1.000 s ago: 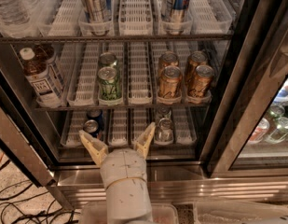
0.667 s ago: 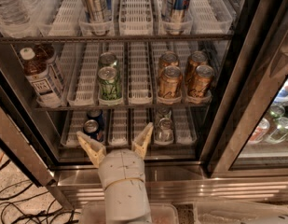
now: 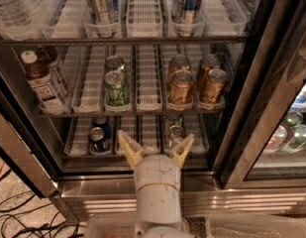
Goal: Pick orange can from middle shelf of fridge
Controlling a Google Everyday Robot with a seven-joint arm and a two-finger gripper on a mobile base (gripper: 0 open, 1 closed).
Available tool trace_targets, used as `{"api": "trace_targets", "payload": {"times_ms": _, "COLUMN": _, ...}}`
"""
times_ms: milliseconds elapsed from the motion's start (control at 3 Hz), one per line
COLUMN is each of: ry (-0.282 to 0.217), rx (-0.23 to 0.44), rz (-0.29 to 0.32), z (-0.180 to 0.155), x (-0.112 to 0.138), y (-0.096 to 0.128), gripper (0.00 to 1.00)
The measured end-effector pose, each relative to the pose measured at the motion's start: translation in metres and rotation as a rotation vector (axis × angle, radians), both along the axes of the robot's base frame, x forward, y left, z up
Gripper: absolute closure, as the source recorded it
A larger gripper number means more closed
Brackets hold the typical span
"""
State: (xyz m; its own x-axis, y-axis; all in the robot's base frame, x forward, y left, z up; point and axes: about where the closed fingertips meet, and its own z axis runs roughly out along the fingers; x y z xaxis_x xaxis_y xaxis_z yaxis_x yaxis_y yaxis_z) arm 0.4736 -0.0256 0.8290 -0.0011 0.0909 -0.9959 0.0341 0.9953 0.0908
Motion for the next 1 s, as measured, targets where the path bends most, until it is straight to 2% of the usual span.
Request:
{"api": "trace_targets", "payload": {"times_ms": 333, "ry": 0.008, "rx": -0.071, "rz": -0.081, "z": 0.000, "x": 0.002, "y": -0.041, "gripper": 0.00}}
{"api": "trace_targets", "payload": {"times_ms": 667, "ry": 0.012, "rx": -0.210, "rz": -0.097, "z": 0.006, "x": 0.010, "y": -0.071, "gripper": 0.00}}
{"api": "trace_targets", "payload": {"times_ms": 1000, "ry": -0.016, "rx": -0.269, "rz": -0.023, "z": 0.012, "x": 0.031, "y": -0.071, "gripper": 0.00}}
